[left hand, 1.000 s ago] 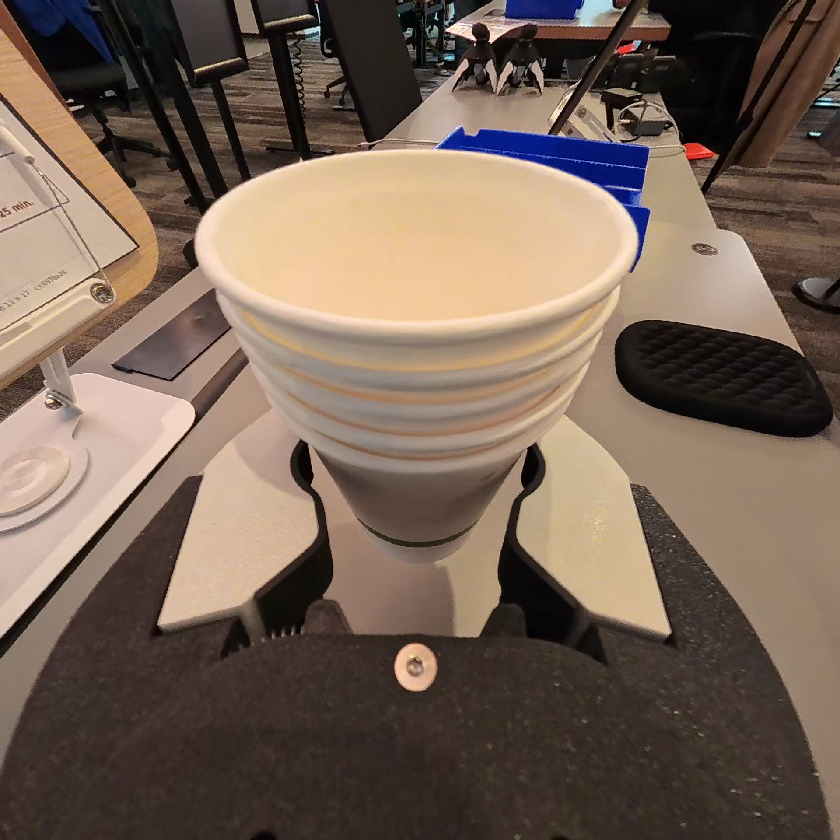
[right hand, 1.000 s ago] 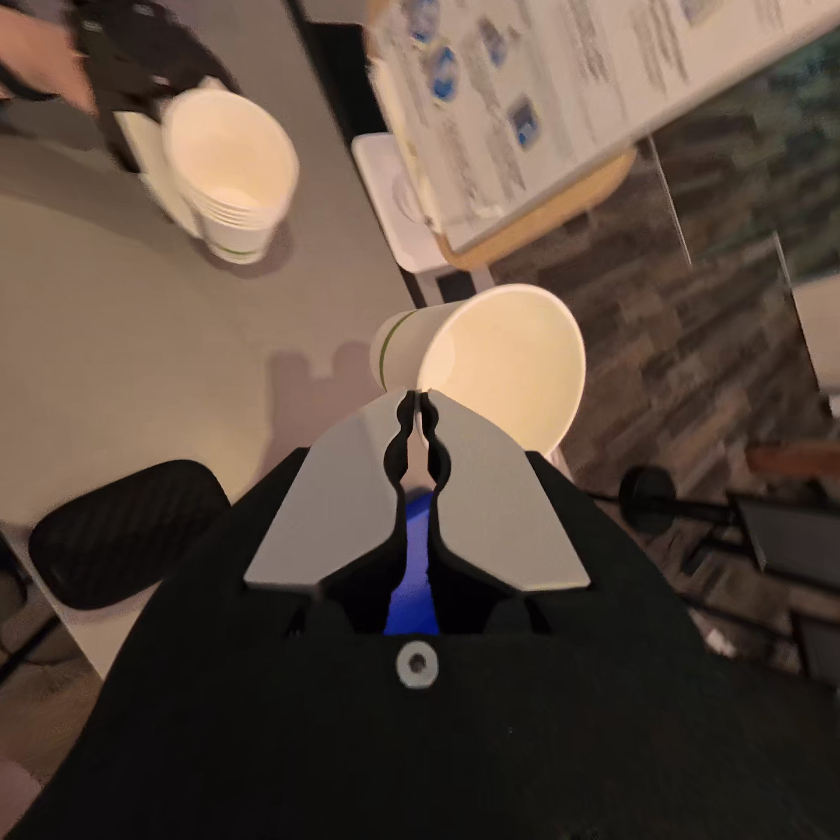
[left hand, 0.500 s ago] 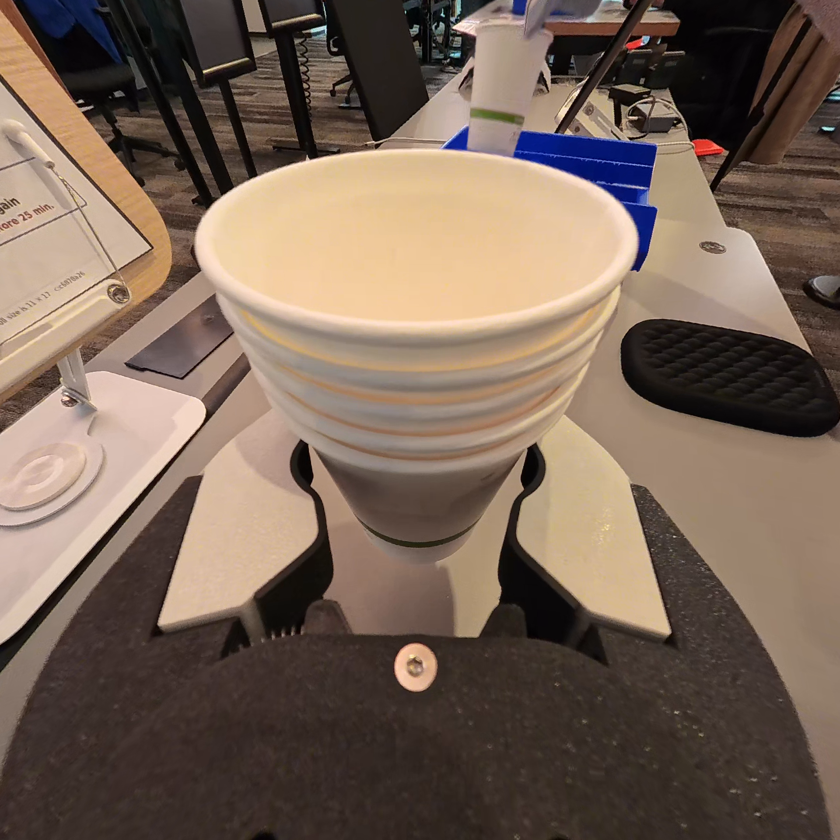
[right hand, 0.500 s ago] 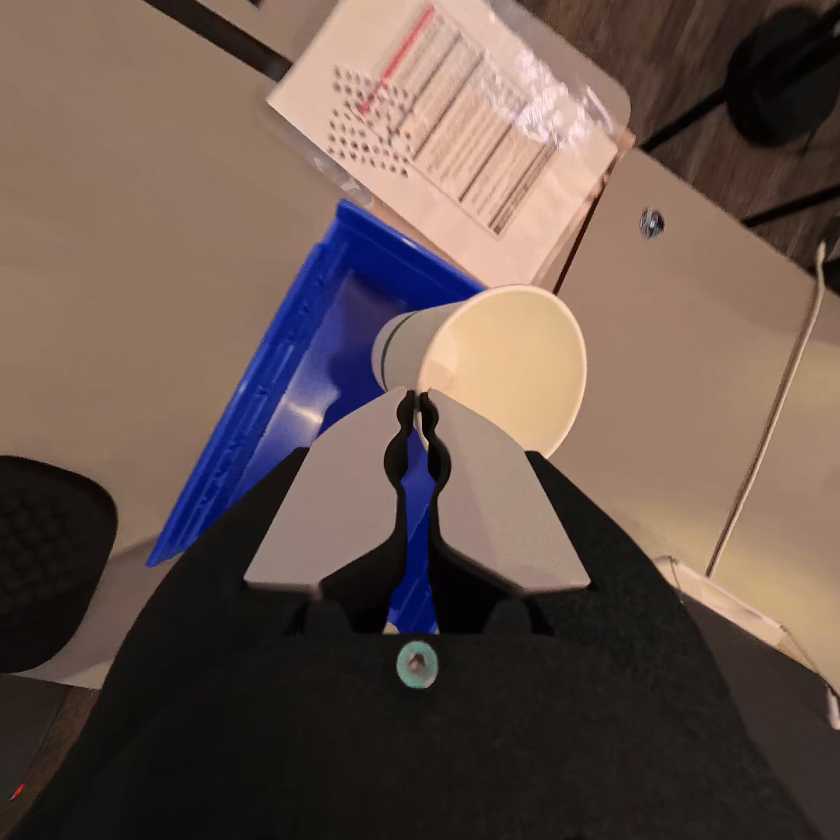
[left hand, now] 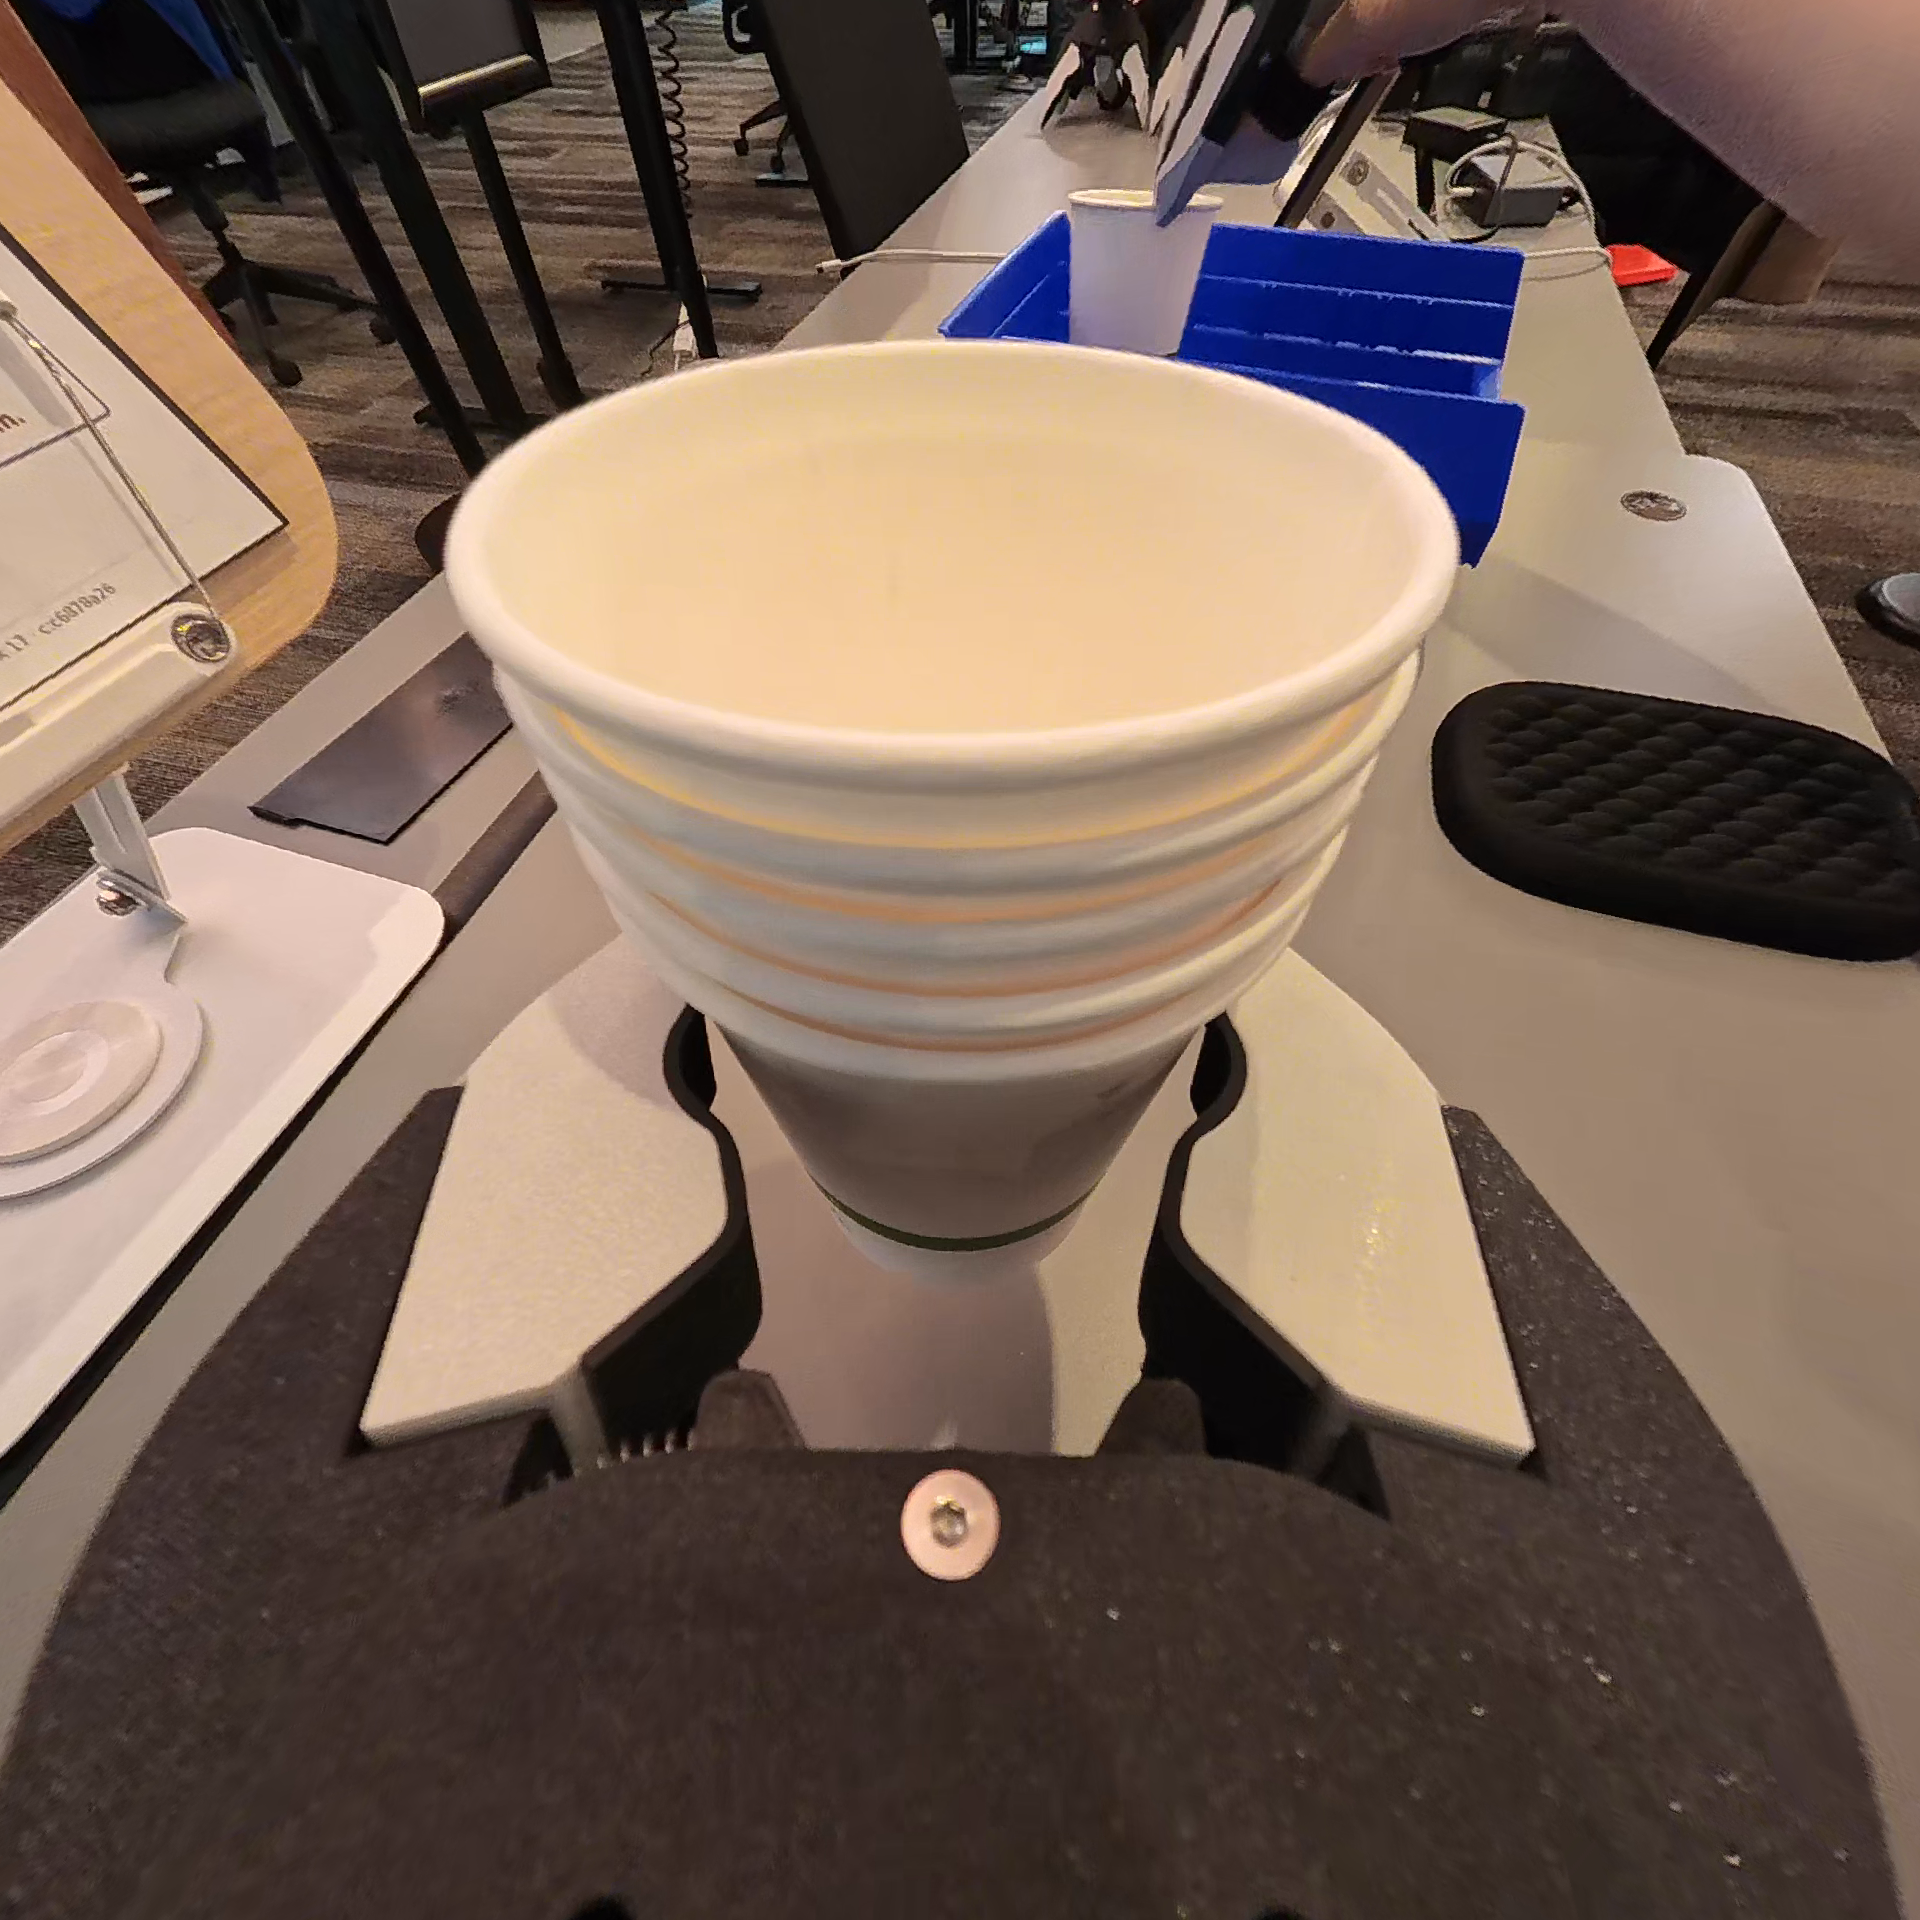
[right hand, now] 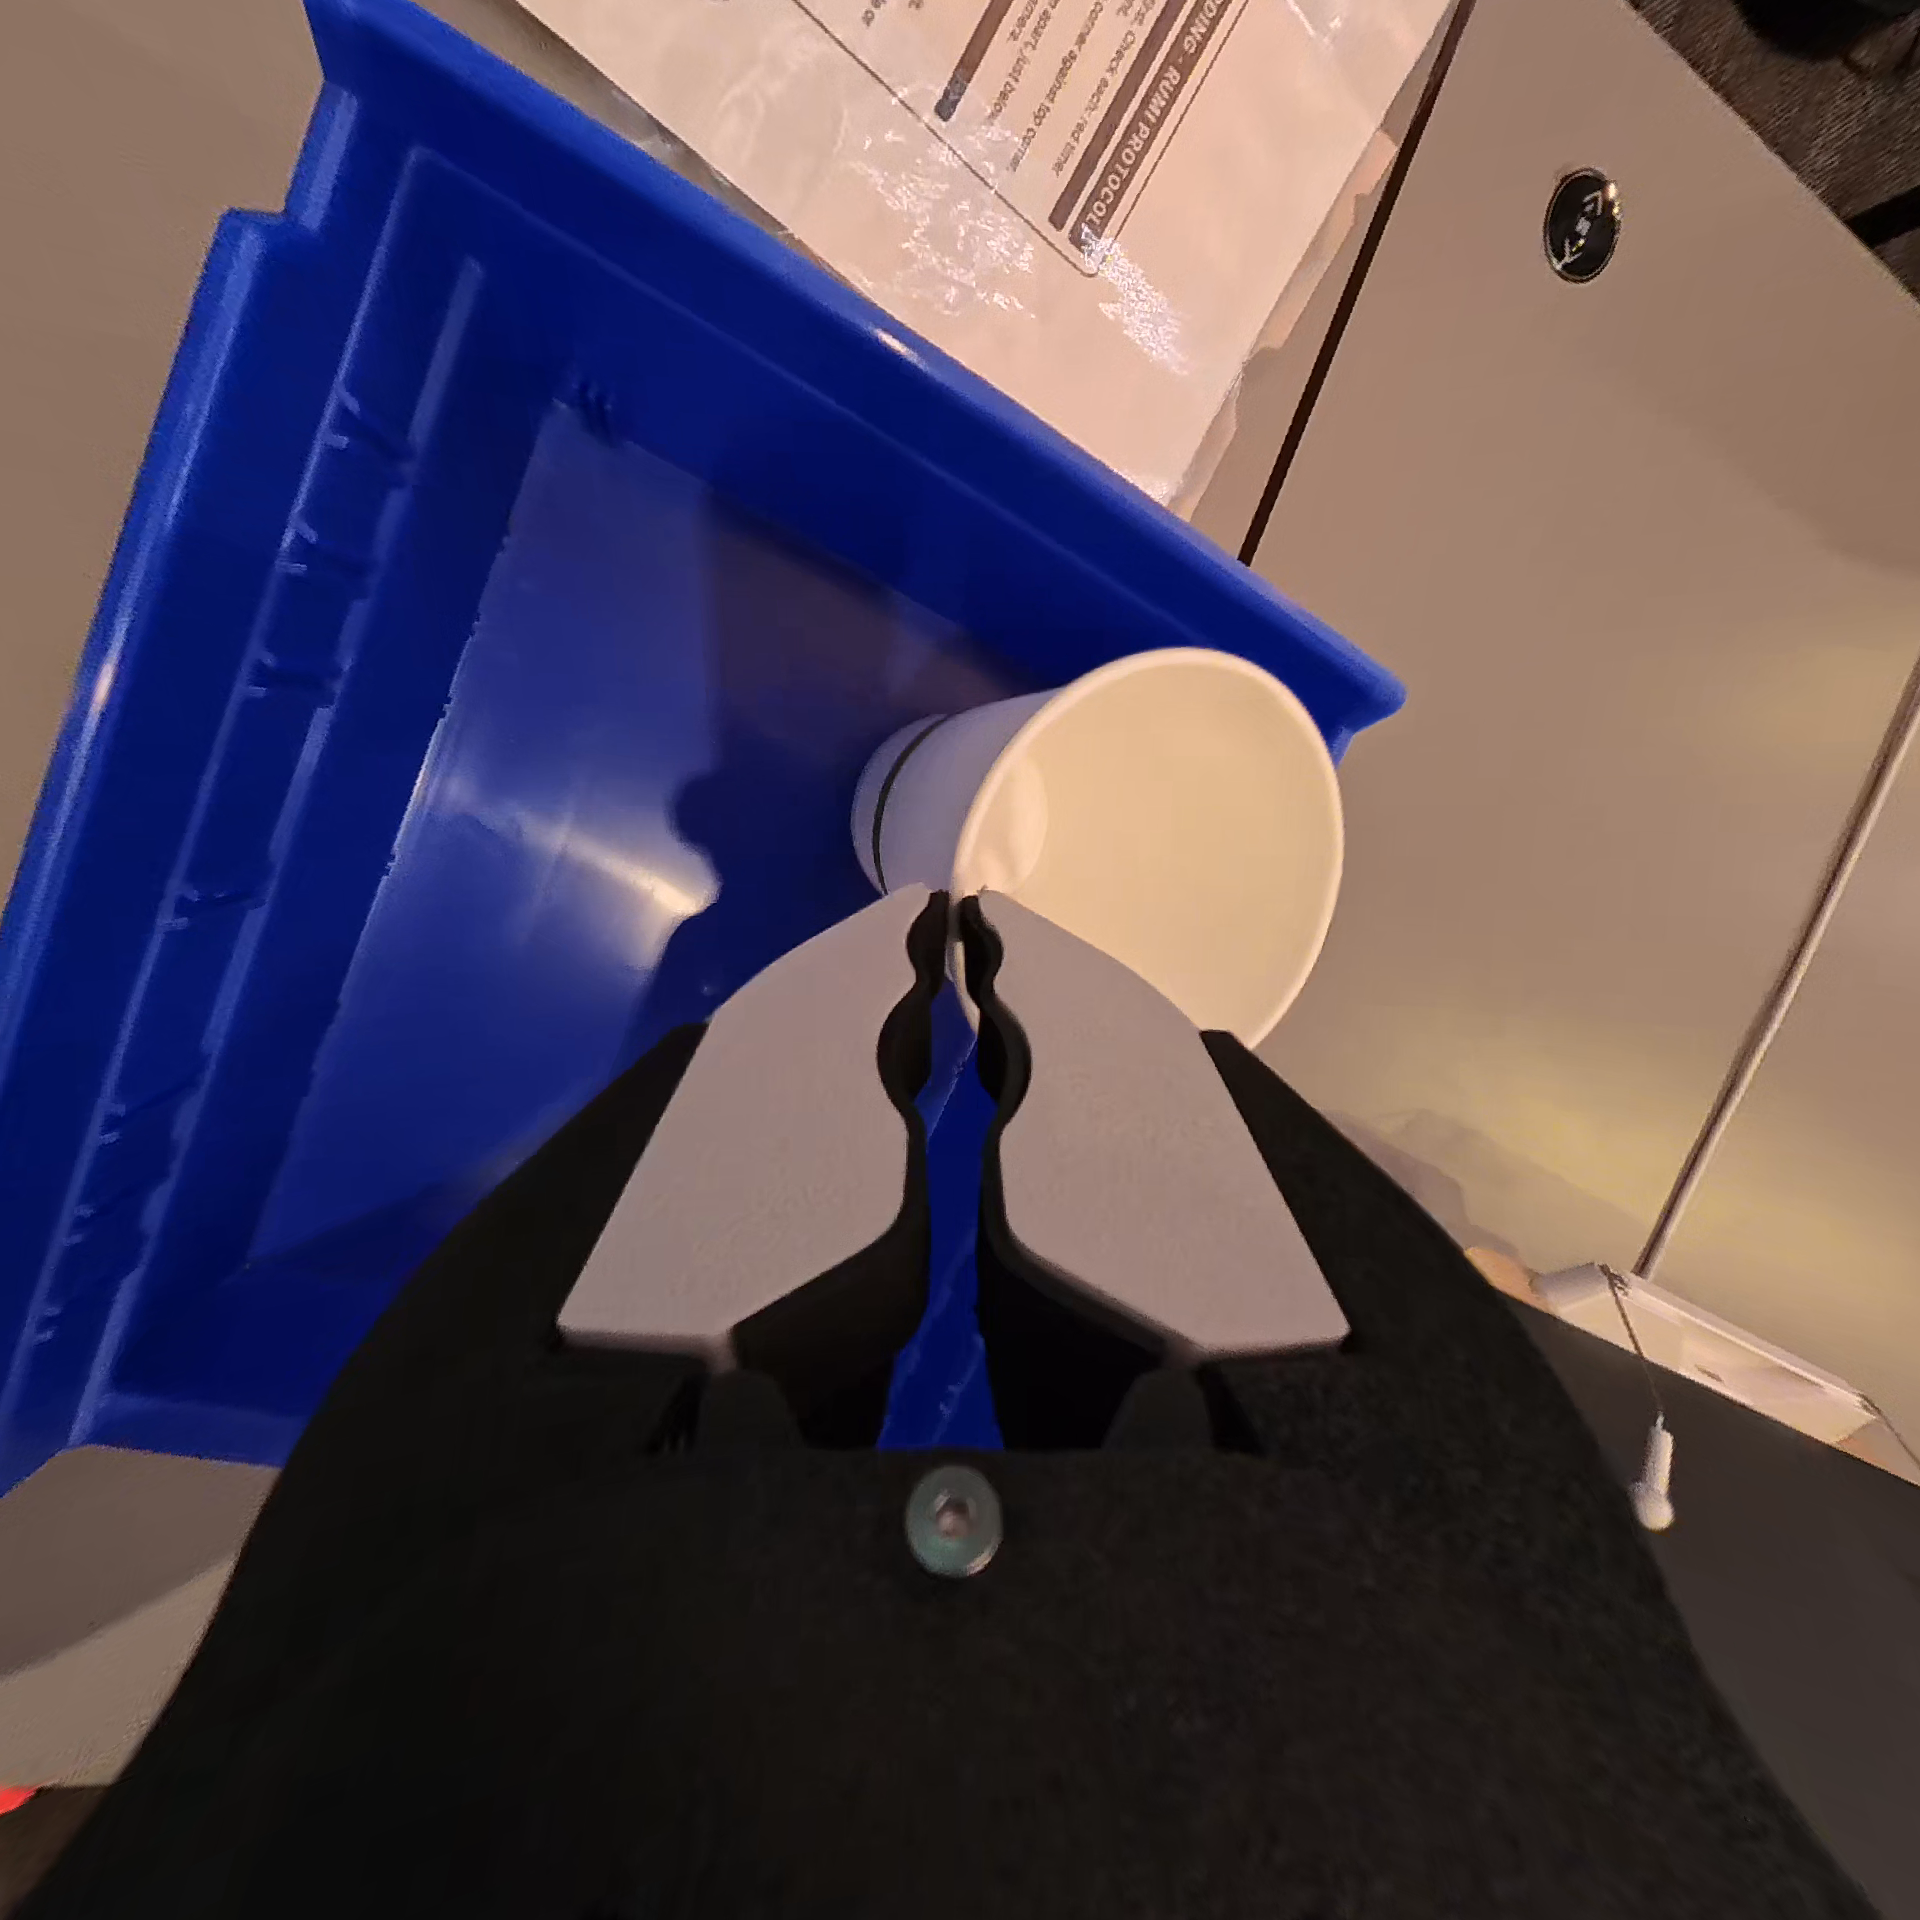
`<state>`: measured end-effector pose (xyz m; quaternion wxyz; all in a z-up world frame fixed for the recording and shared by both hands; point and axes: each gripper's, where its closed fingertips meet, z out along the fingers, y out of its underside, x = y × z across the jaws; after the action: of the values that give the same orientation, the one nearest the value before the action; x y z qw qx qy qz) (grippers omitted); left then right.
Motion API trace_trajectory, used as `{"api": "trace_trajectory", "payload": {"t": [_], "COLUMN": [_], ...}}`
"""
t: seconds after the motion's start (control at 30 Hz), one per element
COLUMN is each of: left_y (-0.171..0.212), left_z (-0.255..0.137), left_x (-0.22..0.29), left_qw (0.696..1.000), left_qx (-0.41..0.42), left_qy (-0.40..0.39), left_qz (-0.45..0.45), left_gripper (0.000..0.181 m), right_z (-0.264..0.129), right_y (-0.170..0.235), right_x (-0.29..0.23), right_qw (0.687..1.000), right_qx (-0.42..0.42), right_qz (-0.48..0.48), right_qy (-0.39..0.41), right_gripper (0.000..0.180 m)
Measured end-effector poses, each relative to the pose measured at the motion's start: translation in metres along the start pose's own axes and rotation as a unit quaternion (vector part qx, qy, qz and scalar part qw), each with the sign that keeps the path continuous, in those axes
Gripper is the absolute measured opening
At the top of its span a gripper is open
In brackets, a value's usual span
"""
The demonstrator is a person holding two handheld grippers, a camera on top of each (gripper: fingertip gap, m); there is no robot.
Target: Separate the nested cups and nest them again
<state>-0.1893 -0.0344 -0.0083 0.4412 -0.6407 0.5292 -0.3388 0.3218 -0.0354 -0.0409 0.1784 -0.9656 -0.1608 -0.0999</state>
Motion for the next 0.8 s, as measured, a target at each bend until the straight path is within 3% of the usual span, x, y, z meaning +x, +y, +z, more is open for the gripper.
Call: {"api": "trace_trajectory", "payload": {"t": [0.4, 0.53, 0.7, 0.8], "left_y": [0.003, 0.002, -0.004, -0.007], "left_z": [0.004, 0.004, 0.002, 0.002], "left_x": [0.004, 0.007, 0.010, 0.011], "left_qw": [1.000, 1.000, 1.000, 1.000], "left_qx": [-0.007, -0.008, 0.001, 0.004], "left_qy": [0.005, 0.009, 0.011, 0.012], "left_qz": [0.002, 0.004, 0.008, 0.009], "left_gripper": [0.091, 0.091, 0.091, 0.091], "right_z": [0.013, 0.004, -0.073, -0.141], "right_y": [-0.002, -0.005, -0.062, -0.123], "right_x": [-0.002, 0.002, -0.017, -0.100], "right_qw": [0.997, 0.996, 0.988, 0.967], "right_qx": [-0.010, -0.008, 0.089, 0.171], "right_qz": [-0.057, -0.056, -0.093, -0.188], "right_qy": [0.043, 0.068, 0.082, -0.002], "right_gripper": [0.003, 0.033, 0.031, 0.031]}}
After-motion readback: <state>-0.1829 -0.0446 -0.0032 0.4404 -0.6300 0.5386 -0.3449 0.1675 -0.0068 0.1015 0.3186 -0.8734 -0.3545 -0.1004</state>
